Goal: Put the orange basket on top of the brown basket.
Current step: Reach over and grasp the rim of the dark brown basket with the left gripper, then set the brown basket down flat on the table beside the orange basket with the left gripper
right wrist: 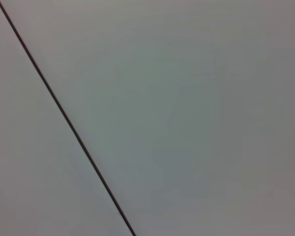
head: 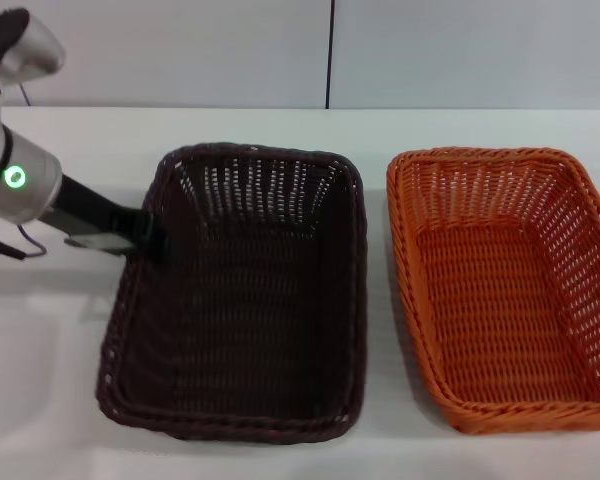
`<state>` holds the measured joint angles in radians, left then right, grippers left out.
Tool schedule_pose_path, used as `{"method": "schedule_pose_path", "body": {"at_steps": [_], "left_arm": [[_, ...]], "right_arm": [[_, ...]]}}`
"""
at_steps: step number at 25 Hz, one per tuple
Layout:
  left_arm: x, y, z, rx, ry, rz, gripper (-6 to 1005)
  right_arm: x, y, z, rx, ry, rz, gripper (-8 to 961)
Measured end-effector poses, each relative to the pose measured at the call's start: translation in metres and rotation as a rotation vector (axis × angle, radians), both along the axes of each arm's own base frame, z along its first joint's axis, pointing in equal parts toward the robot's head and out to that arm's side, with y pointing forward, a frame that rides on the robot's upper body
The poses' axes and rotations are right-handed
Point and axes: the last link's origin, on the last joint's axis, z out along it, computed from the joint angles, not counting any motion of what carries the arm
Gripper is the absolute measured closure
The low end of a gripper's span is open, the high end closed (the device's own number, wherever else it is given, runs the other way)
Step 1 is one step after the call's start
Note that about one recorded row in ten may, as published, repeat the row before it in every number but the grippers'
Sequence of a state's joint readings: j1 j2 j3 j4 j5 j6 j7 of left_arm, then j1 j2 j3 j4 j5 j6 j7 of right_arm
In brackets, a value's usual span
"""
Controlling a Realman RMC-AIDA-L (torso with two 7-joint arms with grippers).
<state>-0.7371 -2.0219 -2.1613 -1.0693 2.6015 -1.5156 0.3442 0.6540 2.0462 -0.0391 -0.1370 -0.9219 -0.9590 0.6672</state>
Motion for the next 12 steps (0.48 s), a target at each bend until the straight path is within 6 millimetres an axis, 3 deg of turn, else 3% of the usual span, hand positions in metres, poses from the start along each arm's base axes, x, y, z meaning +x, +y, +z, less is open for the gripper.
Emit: {"method": "schedule_pose_path", "body": {"at_steps": [3, 8, 11, 12], "left_arm": [[0.009, 0.002, 0.015, 0.015, 0.023, -0.052, 782], [0.032, 0.004, 0.063, 0.074, 0.082, -0.145, 783], [0.036, 0.004, 0.072, 0.087, 0.1, -0.164, 784], [0.045, 0.005, 0.089, 0.095, 0.131, -0.216, 784]], "right_arm": [[0.0, 0.001, 0.001, -0.001, 0.001, -0.002, 261], [0.003, -0.001, 0.003, 0.03, 0.028, -0.017, 262], [0.004, -0.002, 0.004, 0.036, 0.034, -0.022, 263], [0.004, -0.002, 0.004, 0.037, 0.034, -0.023, 263]]}}
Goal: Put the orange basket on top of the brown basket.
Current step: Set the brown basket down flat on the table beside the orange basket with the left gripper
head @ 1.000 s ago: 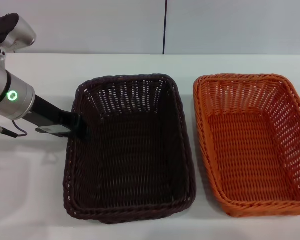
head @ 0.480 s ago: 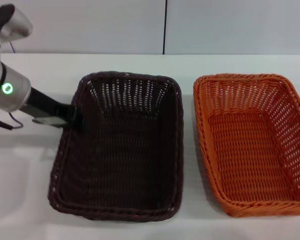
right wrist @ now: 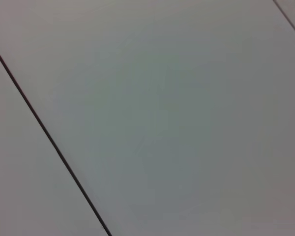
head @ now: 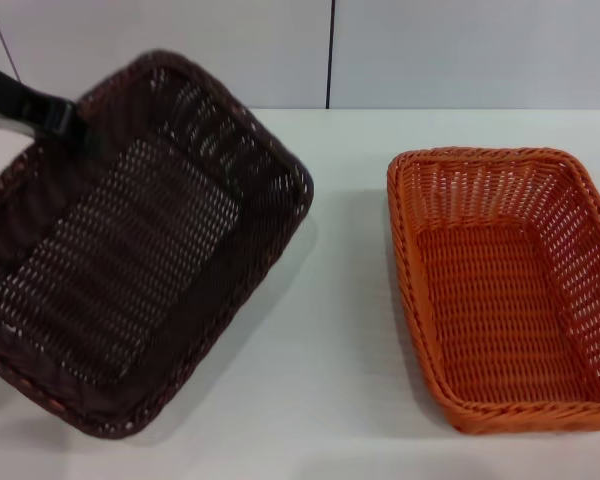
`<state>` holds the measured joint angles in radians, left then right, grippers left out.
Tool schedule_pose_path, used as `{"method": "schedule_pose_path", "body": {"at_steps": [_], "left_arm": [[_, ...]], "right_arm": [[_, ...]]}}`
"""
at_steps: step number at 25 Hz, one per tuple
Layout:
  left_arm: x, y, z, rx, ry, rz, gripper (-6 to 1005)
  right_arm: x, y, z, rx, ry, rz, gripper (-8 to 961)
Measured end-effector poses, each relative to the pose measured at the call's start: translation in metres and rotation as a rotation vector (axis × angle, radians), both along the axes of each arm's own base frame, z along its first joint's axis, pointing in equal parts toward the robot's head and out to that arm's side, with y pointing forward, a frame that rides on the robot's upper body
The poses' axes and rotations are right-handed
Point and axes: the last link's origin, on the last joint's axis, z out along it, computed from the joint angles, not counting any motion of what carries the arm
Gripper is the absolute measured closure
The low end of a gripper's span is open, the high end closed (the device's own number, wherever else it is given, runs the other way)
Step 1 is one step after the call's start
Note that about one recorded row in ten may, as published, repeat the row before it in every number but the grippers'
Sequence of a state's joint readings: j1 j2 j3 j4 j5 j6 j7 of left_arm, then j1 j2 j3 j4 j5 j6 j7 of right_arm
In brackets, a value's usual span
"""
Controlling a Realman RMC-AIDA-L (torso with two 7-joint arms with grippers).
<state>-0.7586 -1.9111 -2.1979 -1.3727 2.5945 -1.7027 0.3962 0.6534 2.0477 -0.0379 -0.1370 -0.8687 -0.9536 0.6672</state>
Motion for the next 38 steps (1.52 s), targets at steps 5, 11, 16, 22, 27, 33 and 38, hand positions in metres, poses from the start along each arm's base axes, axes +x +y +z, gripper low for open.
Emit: {"method": "schedule_pose_path", "body": {"at_steps": [5, 11, 16, 22, 27, 33, 38], "left_arm": [[0.013, 0.002, 0.017, -0.089, 0.065, -0.128, 785], [0.023, -0.001, 0.008, -0.24, 0.128, -0.269, 785], [0.031, 0.006, -0.04, -0.396, 0.102, -0.379, 785], [0.041, 0.009, -0.101, -0.526, 0.072, -0.471, 784], [0.062, 0.011, -0.134, -0.556, 0.029, -0.583, 784], [0.079, 0.013, -0.153, -0.555, -0.029, -0.642, 784], [0.074, 0.016, -0.155, -0.52, -0.039, -0.639, 758]], "right_arm": [[0.003, -0.003, 0.002, 0.022, 0.015, -0.011, 262], [0.008, -0.008, 0.002, 0.028, 0.024, -0.024, 261], [0.014, -0.014, 0.0, 0.037, 0.043, -0.04, 261], [0.018, -0.02, -0.004, 0.034, 0.051, -0.054, 262], [0.017, -0.019, -0.005, 0.027, 0.048, -0.049, 262], [0.014, -0.016, -0.005, 0.023, 0.045, -0.039, 262], [0.013, -0.015, -0.006, 0.014, 0.037, -0.034, 263]]}}
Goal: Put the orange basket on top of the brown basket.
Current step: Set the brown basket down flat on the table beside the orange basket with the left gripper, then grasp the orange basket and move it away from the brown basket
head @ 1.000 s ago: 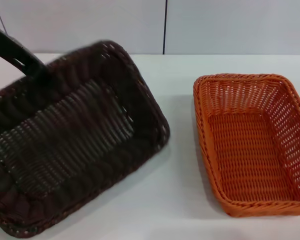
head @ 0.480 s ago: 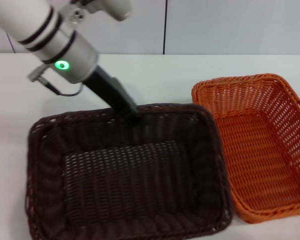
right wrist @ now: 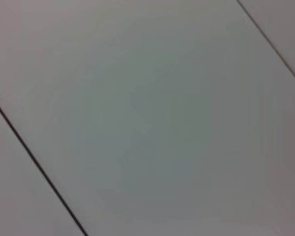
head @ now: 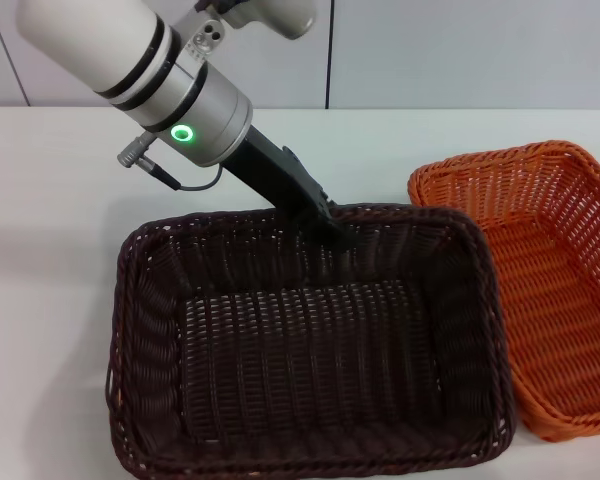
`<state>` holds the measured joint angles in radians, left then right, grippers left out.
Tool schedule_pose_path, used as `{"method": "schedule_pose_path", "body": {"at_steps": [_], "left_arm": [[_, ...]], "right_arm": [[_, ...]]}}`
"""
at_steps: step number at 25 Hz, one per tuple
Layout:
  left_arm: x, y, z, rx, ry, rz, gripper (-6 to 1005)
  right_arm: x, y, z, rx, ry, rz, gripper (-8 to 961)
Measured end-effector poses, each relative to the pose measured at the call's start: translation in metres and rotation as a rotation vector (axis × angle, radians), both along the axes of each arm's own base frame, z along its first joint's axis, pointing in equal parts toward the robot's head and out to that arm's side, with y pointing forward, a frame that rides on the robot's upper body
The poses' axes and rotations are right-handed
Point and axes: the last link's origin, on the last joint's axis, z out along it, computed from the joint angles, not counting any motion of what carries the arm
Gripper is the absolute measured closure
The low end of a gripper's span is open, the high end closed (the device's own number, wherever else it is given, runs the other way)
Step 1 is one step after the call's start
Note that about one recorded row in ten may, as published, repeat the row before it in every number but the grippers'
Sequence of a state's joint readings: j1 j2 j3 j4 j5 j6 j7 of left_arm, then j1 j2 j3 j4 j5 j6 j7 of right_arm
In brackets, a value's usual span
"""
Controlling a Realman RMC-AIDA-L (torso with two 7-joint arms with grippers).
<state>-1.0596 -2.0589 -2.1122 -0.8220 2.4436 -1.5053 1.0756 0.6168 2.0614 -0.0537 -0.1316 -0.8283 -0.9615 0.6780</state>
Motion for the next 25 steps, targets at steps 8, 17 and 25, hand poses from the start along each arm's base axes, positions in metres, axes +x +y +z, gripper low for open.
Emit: {"method": "schedule_pose_path", "body": {"at_steps": [8, 17, 25], "left_arm": [[-0.009, 0.011, 0.015, 0.121, -0.102, 0.036, 486], [-0.03, 0.018, 0.053, 0.394, -0.465, 0.069, 218], [-0.038, 0.015, 0.071, 0.549, -0.701, 0.033, 230]], "right_arm": [[-0.041, 0.018, -0.005, -0.185, -0.26, 0.235, 263], [-0.111, 0.024, 0.034, -0.855, -0.523, 0.718, 261], [-0.137, 0.019, 0.041, -1.495, -0.76, 0.613, 262]]}}
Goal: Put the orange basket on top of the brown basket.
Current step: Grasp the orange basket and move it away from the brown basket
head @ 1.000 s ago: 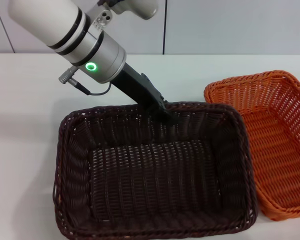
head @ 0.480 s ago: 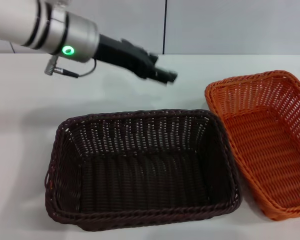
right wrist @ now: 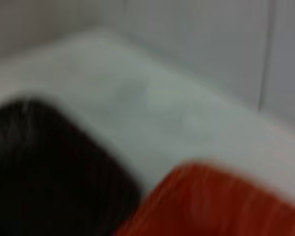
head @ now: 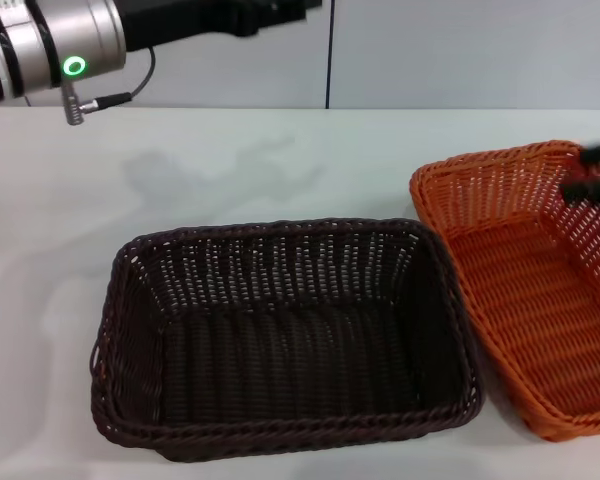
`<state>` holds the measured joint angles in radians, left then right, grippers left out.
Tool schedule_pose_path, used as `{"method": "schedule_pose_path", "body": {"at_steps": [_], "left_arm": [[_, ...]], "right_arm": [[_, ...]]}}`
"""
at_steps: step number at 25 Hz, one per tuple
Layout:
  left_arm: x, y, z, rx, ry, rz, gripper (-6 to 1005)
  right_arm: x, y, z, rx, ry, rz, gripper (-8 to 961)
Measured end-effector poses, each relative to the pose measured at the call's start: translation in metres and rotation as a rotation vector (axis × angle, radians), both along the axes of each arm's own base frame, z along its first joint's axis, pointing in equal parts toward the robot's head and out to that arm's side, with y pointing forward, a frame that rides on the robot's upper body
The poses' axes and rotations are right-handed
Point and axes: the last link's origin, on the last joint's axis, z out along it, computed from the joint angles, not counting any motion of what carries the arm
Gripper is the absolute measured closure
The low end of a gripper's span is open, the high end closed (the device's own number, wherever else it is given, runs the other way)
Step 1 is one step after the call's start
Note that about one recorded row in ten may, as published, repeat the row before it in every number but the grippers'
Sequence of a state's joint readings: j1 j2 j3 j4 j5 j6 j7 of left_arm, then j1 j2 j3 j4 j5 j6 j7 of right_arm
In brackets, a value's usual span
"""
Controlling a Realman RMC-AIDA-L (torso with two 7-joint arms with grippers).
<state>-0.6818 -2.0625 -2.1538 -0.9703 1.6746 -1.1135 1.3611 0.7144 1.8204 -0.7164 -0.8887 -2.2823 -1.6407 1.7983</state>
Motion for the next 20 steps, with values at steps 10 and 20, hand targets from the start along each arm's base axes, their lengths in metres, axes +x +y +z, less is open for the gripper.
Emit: {"method": "schedule_pose_path", "body": {"at_steps": [10, 20], "left_arm": [[0.004, 0.012, -0.001, 0.06, -0.063, 0.03, 238], [0.008, 0.024, 0.005, 0.129, -0.068, 0.062, 245]], "right_arm": [[-0.019, -0.026, -0.041, -0.425, -0.411, 0.033, 262], [-0.033, -0.048, -0.093, -0.69, -0.569, 0.145, 263]]}}
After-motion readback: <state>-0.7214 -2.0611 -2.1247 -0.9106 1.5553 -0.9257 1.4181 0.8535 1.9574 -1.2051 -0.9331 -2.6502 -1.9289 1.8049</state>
